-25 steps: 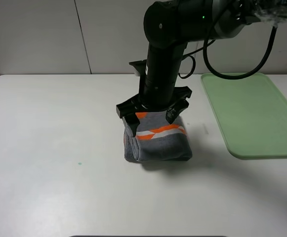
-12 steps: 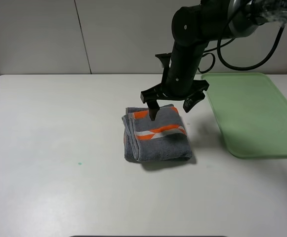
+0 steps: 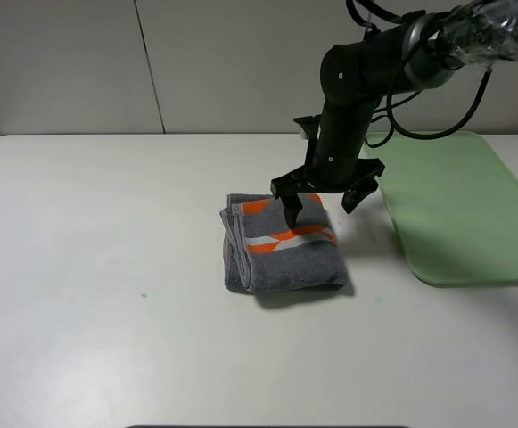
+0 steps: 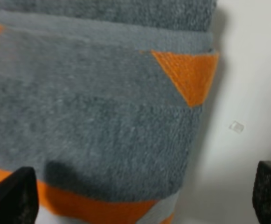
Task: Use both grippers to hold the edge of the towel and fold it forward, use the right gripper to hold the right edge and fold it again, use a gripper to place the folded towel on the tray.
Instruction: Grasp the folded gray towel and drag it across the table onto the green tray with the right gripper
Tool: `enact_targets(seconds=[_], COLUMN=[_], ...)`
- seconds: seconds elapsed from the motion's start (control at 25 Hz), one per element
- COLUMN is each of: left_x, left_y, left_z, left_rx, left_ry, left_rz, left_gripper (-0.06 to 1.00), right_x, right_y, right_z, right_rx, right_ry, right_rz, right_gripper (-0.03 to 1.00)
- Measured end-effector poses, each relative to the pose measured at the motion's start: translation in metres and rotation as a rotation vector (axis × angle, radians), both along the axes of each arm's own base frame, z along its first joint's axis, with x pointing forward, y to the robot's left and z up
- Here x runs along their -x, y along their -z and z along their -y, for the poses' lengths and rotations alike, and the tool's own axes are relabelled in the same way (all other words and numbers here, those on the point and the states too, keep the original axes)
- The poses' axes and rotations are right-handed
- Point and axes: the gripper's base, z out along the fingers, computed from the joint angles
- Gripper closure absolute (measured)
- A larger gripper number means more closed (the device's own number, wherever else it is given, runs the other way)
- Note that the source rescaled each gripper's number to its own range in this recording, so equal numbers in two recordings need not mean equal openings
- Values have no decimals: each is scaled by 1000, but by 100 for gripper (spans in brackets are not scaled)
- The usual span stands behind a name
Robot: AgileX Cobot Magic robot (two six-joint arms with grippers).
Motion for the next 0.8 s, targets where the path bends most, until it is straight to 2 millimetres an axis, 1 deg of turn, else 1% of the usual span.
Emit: enact_targets(seconds=[0.12, 0.36, 0.8], left_x=[0, 0, 0], left_y=[0, 0, 0], left_z=[0, 0, 0], left_rx=[0, 0, 0], left_ry=[0, 0, 0], left_rz=[0, 0, 0], left_gripper=[-6, -6, -6], right_x=[0, 0, -3], right_y=[7, 28, 37], right_z=[0, 0, -2], right_rx=[8, 29, 20], right_ry=[-7, -10, -9], right_rz=[-13, -56, -56], right_gripper=[-3, -3, -3])
